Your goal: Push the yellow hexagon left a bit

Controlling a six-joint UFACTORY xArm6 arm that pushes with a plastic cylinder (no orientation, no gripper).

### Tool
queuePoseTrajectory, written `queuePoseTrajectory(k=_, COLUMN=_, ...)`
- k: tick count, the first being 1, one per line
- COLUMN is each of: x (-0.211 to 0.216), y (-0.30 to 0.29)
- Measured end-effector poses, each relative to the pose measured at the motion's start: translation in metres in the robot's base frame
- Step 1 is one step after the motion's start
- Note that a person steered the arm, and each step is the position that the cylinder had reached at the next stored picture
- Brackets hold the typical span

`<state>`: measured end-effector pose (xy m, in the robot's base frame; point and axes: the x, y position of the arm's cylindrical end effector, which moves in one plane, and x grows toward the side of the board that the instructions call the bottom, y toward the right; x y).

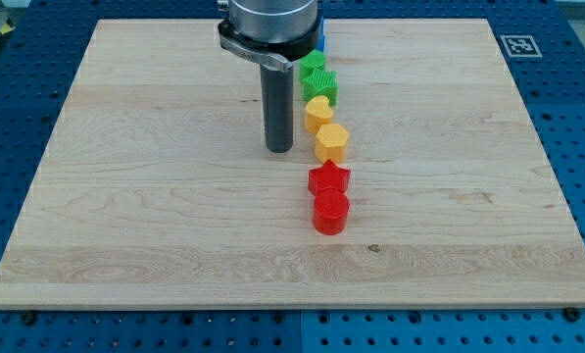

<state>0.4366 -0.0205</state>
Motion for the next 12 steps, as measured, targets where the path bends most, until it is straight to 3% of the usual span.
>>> queuePoseTrajectory(k=2, x=0.019, y=-0.005)
queuePoseTrajectory(k=5, x=0.133, y=-0.008)
queuePoseTrajectory(k=7, x=0.169, y=0.046)
queuePoseTrajectory(k=8, x=0.153, y=0.087)
queuePoseTrajectory(k=11, x=0.01, y=0.121)
queuePoseTrajectory(k=12, x=0.01, y=0.121)
